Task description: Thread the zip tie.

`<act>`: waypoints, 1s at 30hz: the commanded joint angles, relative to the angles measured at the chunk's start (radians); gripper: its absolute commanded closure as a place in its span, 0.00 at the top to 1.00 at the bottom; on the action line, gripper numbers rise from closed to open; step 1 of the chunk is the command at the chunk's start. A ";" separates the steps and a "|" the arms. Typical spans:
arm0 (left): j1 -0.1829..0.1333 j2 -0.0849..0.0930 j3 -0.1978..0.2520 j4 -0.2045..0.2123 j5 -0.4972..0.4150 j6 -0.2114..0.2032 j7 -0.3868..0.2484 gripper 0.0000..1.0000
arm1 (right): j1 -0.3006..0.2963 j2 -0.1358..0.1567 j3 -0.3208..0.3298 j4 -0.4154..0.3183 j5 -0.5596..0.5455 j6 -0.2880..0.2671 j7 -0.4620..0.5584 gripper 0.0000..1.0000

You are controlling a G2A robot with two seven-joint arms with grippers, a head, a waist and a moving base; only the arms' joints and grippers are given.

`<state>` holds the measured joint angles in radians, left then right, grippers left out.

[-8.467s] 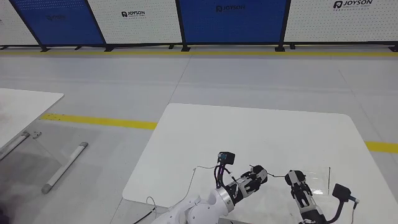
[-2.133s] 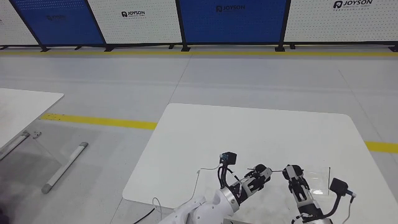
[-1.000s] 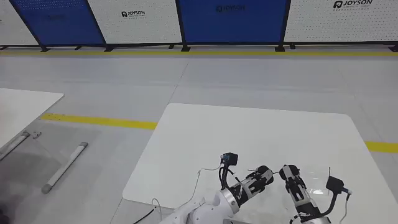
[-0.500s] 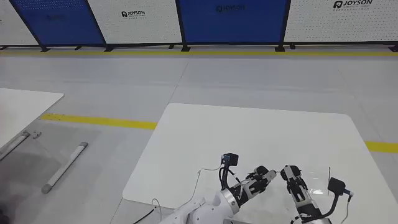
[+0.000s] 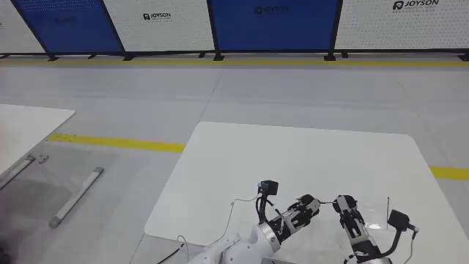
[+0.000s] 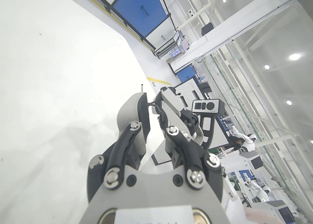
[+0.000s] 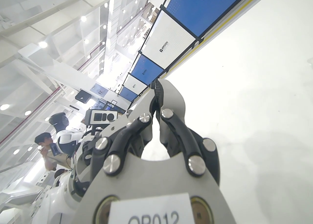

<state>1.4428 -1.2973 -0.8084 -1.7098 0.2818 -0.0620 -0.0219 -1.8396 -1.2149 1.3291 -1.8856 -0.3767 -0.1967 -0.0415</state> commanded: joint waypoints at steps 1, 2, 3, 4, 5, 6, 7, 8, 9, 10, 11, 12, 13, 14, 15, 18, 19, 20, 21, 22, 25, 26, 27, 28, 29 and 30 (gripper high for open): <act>-0.001 0.000 0.001 0.001 0.000 0.001 -0.002 0.09 | 0.000 -0.001 -0.002 -0.001 -0.002 -0.002 0.003 0.00; -0.001 -0.001 0.001 0.001 0.000 0.001 -0.002 0.09 | 0.001 -0.001 -0.003 -0.001 -0.003 -0.003 0.003 0.00; -0.001 -0.001 0.001 0.001 0.000 0.002 -0.002 0.06 | 0.001 -0.001 -0.003 -0.001 -0.004 -0.003 0.004 0.00; -0.001 -0.001 0.001 0.001 0.000 0.002 -0.002 0.00 | 0.001 -0.001 -0.004 -0.001 -0.005 -0.003 0.004 0.00; -0.002 -0.001 0.001 0.001 0.000 0.002 -0.002 0.00 | 0.002 -0.002 -0.004 -0.001 -0.006 -0.003 0.004 0.00; -0.002 -0.001 0.001 0.001 0.001 0.003 -0.002 0.00 | 0.002 -0.002 -0.004 -0.001 -0.007 -0.003 0.005 0.00; -0.002 -0.001 0.001 0.002 0.001 0.003 -0.002 0.00 | 0.002 -0.002 -0.004 -0.001 -0.007 -0.004 0.005 0.00; -0.002 -0.001 0.001 0.002 0.002 0.003 -0.003 0.00 | 0.002 -0.003 -0.004 -0.002 -0.008 -0.004 0.005 0.00; -0.002 -0.001 0.001 0.002 0.002 0.003 -0.003 0.00 | 0.002 -0.003 -0.004 -0.002 -0.009 -0.004 0.006 0.00; -0.002 -0.001 0.001 0.002 0.001 0.002 -0.004 0.00 | 0.002 -0.003 -0.004 -0.002 -0.011 -0.004 0.007 0.00; -0.002 -0.001 0.002 0.002 0.002 0.003 -0.005 0.00 | 0.002 -0.003 -0.004 -0.003 -0.013 -0.003 0.008 0.00; -0.003 -0.002 0.003 0.002 0.003 0.003 -0.006 0.00 | 0.002 -0.003 -0.004 -0.004 -0.014 -0.003 0.008 0.00; -0.003 -0.002 0.004 0.002 0.004 0.003 -0.005 0.00 | 0.002 -0.004 -0.003 -0.005 -0.015 -0.002 0.008 0.00; -0.004 -0.002 0.004 0.002 0.005 0.003 -0.005 0.00 | 0.001 -0.004 -0.003 -0.006 -0.016 -0.002 0.007 0.00; -0.004 -0.002 0.005 0.002 0.006 0.003 -0.006 0.00 | 0.001 -0.004 -0.003 -0.006 -0.016 -0.001 0.007 0.00; -0.005 -0.002 0.009 0.000 0.013 -0.002 -0.012 0.00 | 0.000 -0.005 -0.002 -0.008 -0.018 0.001 0.010 0.00; -0.005 -0.002 0.009 0.000 0.015 -0.003 -0.013 0.00 | 0.000 -0.005 -0.002 -0.009 -0.019 0.002 0.012 0.00; -0.005 -0.002 0.010 0.000 0.015 -0.003 -0.014 0.00 | 0.001 -0.005 -0.004 -0.009 -0.021 0.002 0.016 0.00; -0.005 -0.002 0.011 0.000 0.016 -0.003 -0.014 0.00 | 0.002 -0.005 -0.005 -0.009 -0.022 0.003 0.019 0.00; -0.006 -0.003 0.012 -0.001 0.017 -0.003 -0.015 0.00 | 0.003 -0.006 -0.007 -0.008 -0.024 0.005 0.021 0.00; -0.007 -0.004 0.014 -0.002 0.018 -0.004 -0.011 0.00 | 0.006 -0.007 -0.009 -0.008 -0.027 0.008 0.022 0.00; -0.006 -0.004 0.013 -0.002 0.015 -0.004 -0.009 0.00 | 0.006 -0.007 -0.008 -0.009 -0.028 0.010 0.021 0.00; -0.006 -0.004 0.013 -0.002 0.013 -0.004 -0.010 0.00 | 0.005 -0.007 -0.007 -0.010 -0.029 0.011 0.019 0.00; -0.008 -0.004 0.013 0.000 0.012 -0.002 -0.016 0.15 | 0.004 -0.007 -0.005 -0.012 -0.030 0.014 0.017 0.00; -0.009 -0.004 0.012 -0.001 0.012 -0.001 -0.017 0.25 | 0.003 -0.007 -0.004 -0.014 -0.031 0.016 0.015 0.00; -0.008 -0.004 0.011 -0.001 0.012 0.000 -0.017 0.31 | 0.002 -0.008 -0.003 -0.015 -0.033 0.017 0.014 0.00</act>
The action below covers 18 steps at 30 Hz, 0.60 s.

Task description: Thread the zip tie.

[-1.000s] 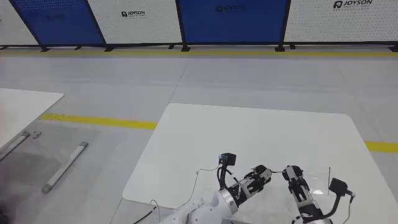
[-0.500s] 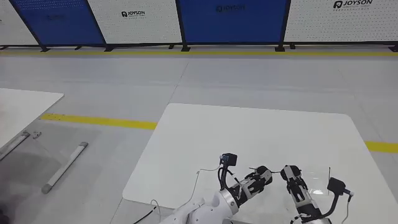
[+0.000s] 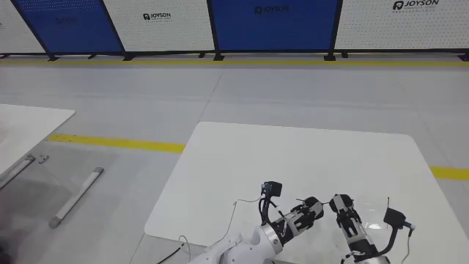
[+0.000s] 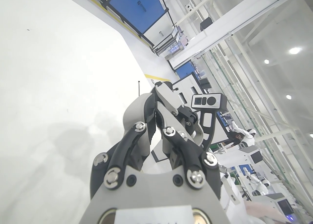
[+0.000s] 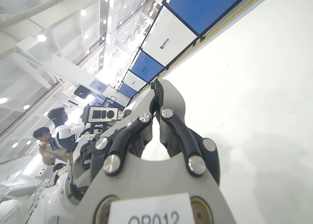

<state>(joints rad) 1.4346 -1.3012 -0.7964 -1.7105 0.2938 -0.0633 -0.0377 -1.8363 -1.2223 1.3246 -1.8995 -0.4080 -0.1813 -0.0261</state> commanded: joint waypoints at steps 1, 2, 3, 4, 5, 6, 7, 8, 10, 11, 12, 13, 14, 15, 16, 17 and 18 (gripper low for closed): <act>0.000 0.000 -0.001 0.000 0.000 0.001 0.001 0.33 | -0.003 0.000 0.002 -0.003 -0.002 0.003 -0.002 0.00; 0.001 0.000 -0.002 0.000 0.000 0.001 0.003 0.34 | -0.004 -0.001 0.003 -0.004 -0.003 0.006 -0.002 0.00; 0.001 0.000 -0.002 0.000 0.000 0.000 0.004 0.33 | -0.004 -0.001 0.003 -0.005 -0.004 0.007 -0.002 0.00; 0.001 0.000 -0.003 0.000 0.000 0.000 0.004 0.33 | -0.005 -0.001 0.004 -0.004 -0.004 0.009 -0.002 0.00; 0.000 0.000 -0.005 0.001 -0.002 -0.001 0.005 0.32 | -0.004 -0.001 0.004 -0.004 -0.004 0.011 -0.001 0.00; 0.000 0.000 -0.007 0.002 -0.003 -0.002 0.004 0.30 | -0.003 -0.001 0.004 -0.003 -0.004 0.011 0.000 0.00; 0.001 0.001 -0.009 0.001 -0.003 -0.002 0.005 0.27 | -0.003 -0.002 0.004 -0.002 -0.003 0.012 0.000 0.00; 0.002 0.001 -0.011 0.001 -0.004 -0.003 0.006 0.25 | -0.002 -0.002 0.004 -0.001 -0.003 0.013 0.000 0.00; 0.005 0.002 -0.017 -0.001 -0.005 -0.006 0.010 0.20 | -0.001 -0.003 0.004 0.000 -0.003 0.014 0.001 0.00; 0.007 0.003 -0.019 -0.002 -0.007 -0.007 0.011 0.16 | -0.001 -0.003 0.004 0.000 -0.003 0.014 0.001 0.00; 0.008 0.003 -0.022 -0.003 -0.007 -0.010 0.012 0.13 | -0.001 -0.003 0.004 0.000 -0.003 0.014 0.000 0.00; 0.009 0.004 -0.024 -0.003 -0.008 -0.011 0.012 0.09 | -0.001 -0.004 0.004 0.000 -0.003 0.014 0.000 0.00; 0.010 0.004 -0.027 -0.004 -0.010 -0.012 0.014 0.05 | -0.001 -0.004 0.004 0.001 -0.003 0.014 -0.001 0.00; 0.011 0.004 -0.029 -0.004 -0.011 -0.013 0.014 0.03 | 0.000 -0.004 0.004 0.001 -0.003 0.013 -0.002 0.00; 0.012 0.005 -0.030 -0.004 -0.011 -0.013 0.013 0.01 | 0.000 -0.004 0.004 0.001 -0.003 0.013 -0.002 0.00; 0.013 0.005 -0.031 -0.005 -0.011 -0.014 0.013 0.00 | 0.000 -0.005 0.004 0.001 -0.003 0.013 -0.003 0.00; 0.014 0.005 -0.032 -0.005 -0.011 -0.015 0.013 0.00 | 0.000 -0.005 0.004 0.001 -0.003 0.013 -0.003 0.00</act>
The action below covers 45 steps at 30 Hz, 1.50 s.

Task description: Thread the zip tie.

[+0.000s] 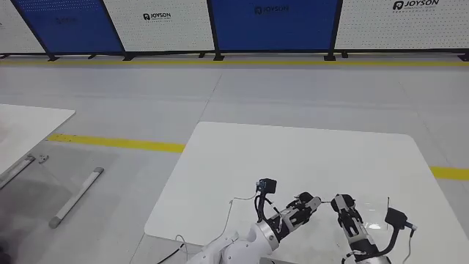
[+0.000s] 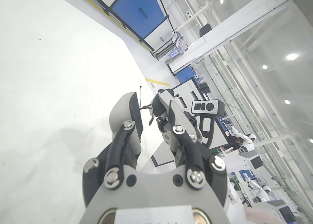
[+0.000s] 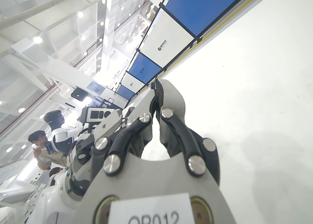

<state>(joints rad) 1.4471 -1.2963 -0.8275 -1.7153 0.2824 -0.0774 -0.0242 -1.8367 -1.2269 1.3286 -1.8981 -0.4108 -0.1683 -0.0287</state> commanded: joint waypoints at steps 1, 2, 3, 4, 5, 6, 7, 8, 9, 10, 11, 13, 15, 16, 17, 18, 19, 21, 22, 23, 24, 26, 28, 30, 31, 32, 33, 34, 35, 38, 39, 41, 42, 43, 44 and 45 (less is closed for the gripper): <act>0.002 0.001 -0.002 -0.001 0.000 -0.001 0.000 0.00 | 0.000 -0.001 0.000 0.000 0.000 -0.001 -0.001 0.00; 0.002 0.001 -0.003 -0.002 0.000 -0.001 0.000 0.00 | 0.000 -0.001 0.000 0.000 0.000 -0.001 -0.002 0.00; 0.003 0.001 -0.003 -0.002 0.000 -0.001 0.000 0.00 | 0.000 -0.001 0.000 0.000 0.000 -0.001 -0.003 0.00; 0.003 0.001 -0.003 -0.001 0.001 -0.002 -0.001 0.00 | -0.001 -0.001 0.000 0.000 0.001 -0.002 -0.003 0.00; 0.004 0.001 -0.003 -0.001 0.001 -0.002 -0.001 0.00 | -0.001 -0.002 0.000 0.001 0.001 -0.003 -0.004 0.00; 0.004 0.001 -0.002 -0.001 0.001 -0.003 -0.002 0.00 | -0.001 -0.002 0.000 0.001 0.002 -0.004 -0.004 0.00; 0.004 0.001 -0.002 0.000 0.001 -0.003 -0.003 0.00 | -0.001 -0.002 0.000 0.002 0.002 -0.005 -0.004 0.00; 0.003 0.001 -0.002 0.000 0.001 -0.004 -0.004 0.00 | -0.001 -0.002 0.001 0.002 0.002 -0.005 -0.003 0.00; 0.003 0.001 -0.002 0.000 0.001 -0.004 -0.004 0.00 | -0.001 -0.003 0.001 0.002 0.002 -0.005 -0.003 0.00; 0.003 0.001 -0.001 0.000 0.001 -0.004 -0.004 0.00 | -0.001 -0.003 0.001 0.002 0.002 -0.006 0.000 0.00; 0.003 0.001 -0.001 0.000 0.001 -0.004 -0.005 0.00 | -0.001 -0.003 0.001 0.002 0.003 -0.006 0.004 0.00; 0.003 0.000 -0.001 0.000 0.000 -0.004 -0.005 0.00 | -0.001 -0.003 0.002 0.001 0.006 -0.008 0.012 0.04; 0.004 0.000 0.000 0.000 -0.002 -0.003 -0.003 0.00 | -0.001 -0.002 0.005 0.001 0.007 -0.009 0.018 0.76; 0.005 0.000 0.000 0.000 -0.005 -0.003 -0.002 0.00 | -0.001 -0.002 0.005 0.000 0.009 -0.011 0.021 1.00; 0.005 -0.001 0.000 0.000 -0.006 -0.001 0.000 0.00 | -0.002 -0.002 0.006 0.000 0.010 -0.015 0.023 1.00; 0.006 -0.001 0.000 -0.001 -0.011 0.003 0.006 0.00 | -0.002 -0.003 0.006 0.000 0.015 -0.023 0.022 1.00; 0.007 -0.002 0.001 -0.001 -0.016 0.007 0.010 0.00 | -0.003 -0.003 0.007 0.001 0.019 -0.030 0.023 1.00; 0.006 -0.004 -0.001 -0.001 -0.033 0.013 0.015 0.00 | -0.002 -0.002 0.010 0.002 0.016 -0.042 0.028 1.00; 0.005 -0.005 -0.002 -0.002 -0.039 0.019 0.018 0.00 | -0.003 -0.002 0.010 0.002 0.015 -0.046 0.028 1.00; 0.004 -0.006 -0.001 -0.004 -0.044 0.023 0.021 0.00 | -0.004 -0.002 0.010 0.002 0.017 -0.050 0.028 1.00; 0.004 -0.007 -0.001 -0.008 -0.056 0.026 0.024 0.00 | -0.005 -0.002 0.010 0.001 0.022 -0.055 0.026 1.00; 0.004 -0.009 -0.003 -0.017 -0.088 0.026 0.028 0.00 | -0.012 -0.002 0.015 -0.002 0.042 -0.080 0.025 1.00; 0.007 -0.011 -0.010 -0.024 -0.123 0.018 0.032 0.00 | -0.023 -0.001 0.027 -0.003 0.071 -0.111 0.027 1.00; 0.009 -0.010 -0.011 -0.024 -0.124 0.017 0.030 0.00 | -0.032 0.000 0.038 -0.002 0.102 -0.131 0.042 1.00; 0.010 -0.010 -0.010 -0.025 -0.139 0.013 0.016 0.00 | -0.032 0.000 0.038 -0.002 0.102 -0.131 0.042 1.00; 0.008 -0.010 -0.012 -0.027 -0.156 0.005 -0.006 0.00 | -0.032 0.000 0.038 -0.002 0.102 -0.131 0.042 1.00; 0.008 -0.009 -0.013 -0.027 -0.159 0.003 -0.012 0.00 | -0.032 0.000 0.038 -0.002 0.102 -0.131 0.042 1.00; 0.008 -0.009 -0.013 -0.027 -0.159 0.003 -0.012 0.00 | -0.032 0.000 0.038 -0.002 0.102 -0.131 0.042 1.00; 0.008 -0.009 -0.013 -0.027 -0.159 0.003 -0.012 0.00 | -0.032 0.000 0.038 -0.002 0.102 -0.131 0.042 1.00; 0.008 -0.009 -0.013 -0.027 -0.159 0.003 -0.012 0.00 | -0.032 0.000 0.038 -0.002 0.102 -0.131 0.042 1.00; 0.008 -0.009 -0.013 -0.027 -0.159 0.003 -0.012 0.00 | -0.032 0.000 0.038 -0.002 0.102 -0.131 0.042 1.00; 0.008 -0.010 -0.014 -0.027 -0.158 0.008 -0.006 0.00 | -0.029 0.000 0.039 -0.002 0.097 -0.127 0.041 1.00; 0.012 -0.011 -0.014 -0.034 -0.171 0.014 0.006 0.00 | -0.025 0.000 0.038 -0.004 0.083 -0.122 0.037 1.00; 0.014 -0.012 -0.015 -0.037 -0.179 0.021 0.013 0.00 | -0.025 0.000 0.038 -0.006 0.072 -0.122 0.033 1.00; 0.017 -0.013 -0.019 -0.041 -0.192 0.028 0.027 0.00 | -0.023 0.000 0.043 -0.009 0.048 -0.124 0.026 1.00; 0.020 -0.014 -0.022 -0.045 -0.211 0.032 0.037 0.00 | -0.023 0.002 0.049 -0.012 0.011 -0.129 0.015 1.00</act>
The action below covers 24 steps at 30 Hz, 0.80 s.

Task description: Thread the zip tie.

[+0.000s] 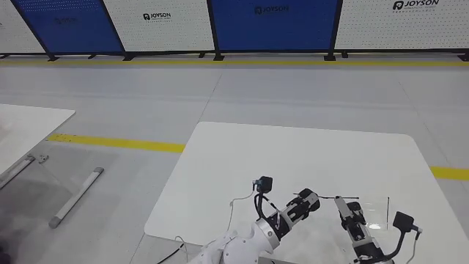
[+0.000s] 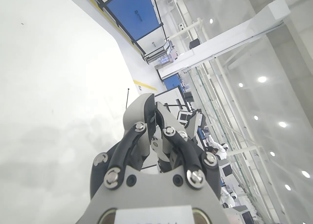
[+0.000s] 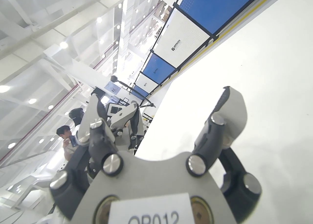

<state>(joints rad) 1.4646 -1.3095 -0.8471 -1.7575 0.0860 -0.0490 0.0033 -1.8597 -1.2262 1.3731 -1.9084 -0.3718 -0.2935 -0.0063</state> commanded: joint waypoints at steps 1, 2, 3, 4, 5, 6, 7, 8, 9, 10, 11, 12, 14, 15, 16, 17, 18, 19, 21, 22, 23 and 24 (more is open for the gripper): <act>0.006 -0.002 -0.009 -0.007 -0.045 0.007 0.017 0.00 | -0.003 0.002 0.012 -0.005 -0.084 -0.010 -0.022 1.00; 0.006 -0.003 -0.014 -0.010 -0.057 0.007 0.022 0.00 | -0.005 0.004 0.016 -0.008 -0.122 -0.013 -0.030 1.00; 0.009 -0.003 -0.020 -0.012 -0.069 0.008 0.030 0.00 | -0.008 0.004 0.020 -0.010 -0.139 -0.015 -0.043 1.00; 0.013 -0.003 -0.025 -0.017 -0.087 0.008 0.033 0.00 | -0.010 0.006 0.030 -0.014 -0.171 -0.024 -0.044 1.00; 0.016 -0.003 -0.028 -0.021 -0.096 0.009 0.031 0.00 | -0.014 0.007 0.038 -0.017 -0.192 -0.029 -0.046 1.00; 0.020 -0.002 -0.032 -0.026 -0.101 0.009 0.034 0.00 | -0.018 0.008 0.045 -0.022 -0.213 -0.030 -0.049 1.00; 0.026 -0.002 -0.035 -0.032 -0.107 0.009 0.036 0.00 | -0.024 0.011 0.056 -0.030 -0.255 -0.032 -0.043 1.00; 0.029 -0.002 -0.036 -0.035 -0.114 0.010 0.033 0.00 | -0.029 0.012 0.061 -0.033 -0.276 -0.026 -0.036 1.00; 0.029 -0.001 -0.038 -0.036 -0.113 0.012 0.031 0.00 | -0.031 0.013 0.067 -0.034 -0.299 -0.006 -0.032 1.00; 0.029 -0.001 -0.037 -0.038 -0.107 0.014 0.025 0.00 | -0.032 0.013 0.066 -0.038 -0.315 0.015 -0.031 1.00; 0.029 -0.001 -0.037 -0.038 -0.107 0.014 0.025 0.00 | -0.032 0.013 0.066 -0.038 -0.315 0.015 -0.031 1.00; 0.029 -0.001 -0.037 -0.038 -0.107 0.014 0.025 0.00 | -0.032 0.013 0.066 -0.038 -0.315 0.015 -0.031 1.00; 0.029 -0.001 -0.037 -0.038 -0.107 0.014 0.025 0.00 | -0.032 0.013 0.066 -0.038 -0.315 0.015 -0.031 1.00; 0.029 -0.001 -0.037 -0.038 -0.107 0.014 0.025 0.00 | -0.032 0.013 0.066 -0.038 -0.315 0.015 -0.031 1.00; 0.029 -0.001 -0.037 -0.038 -0.107 0.014 0.025 0.00 | -0.032 0.013 0.066 -0.038 -0.315 0.015 -0.031 1.00; 0.029 -0.001 -0.037 -0.038 -0.107 0.014 0.025 0.00 | -0.032 0.013 0.066 -0.038 -0.315 0.015 -0.031 1.00; 0.029 -0.001 -0.037 -0.038 -0.107 0.014 0.025 0.00 | -0.032 0.013 0.066 -0.038 -0.315 0.015 -0.031 1.00; 0.029 -0.001 -0.037 -0.038 -0.107 0.014 0.025 0.00 | -0.028 0.013 0.069 -0.035 -0.333 0.023 -0.031 1.00; 0.031 -0.002 -0.038 -0.040 -0.131 0.017 0.026 0.00 | -0.017 0.015 0.056 -0.034 -0.470 0.036 -0.050 1.00; 0.030 -0.003 -0.041 -0.041 -0.138 0.019 0.026 0.00 | -0.015 0.015 0.047 -0.031 -0.519 0.032 -0.059 1.00; 0.029 -0.003 -0.044 -0.041 -0.140 0.023 0.034 0.00 | -0.015 0.016 0.039 -0.027 -0.558 0.024 -0.064 1.00; 0.030 -0.004 -0.045 -0.044 -0.152 0.022 0.040 0.00 | -0.014 0.016 0.034 -0.022 -0.573 0.021 -0.067 1.00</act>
<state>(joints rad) 1.4941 -1.3130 -0.8911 -1.7999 -0.0585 -0.0271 0.0374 -1.8739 -1.2100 1.4110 -1.9338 -0.9042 -0.2687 -0.0711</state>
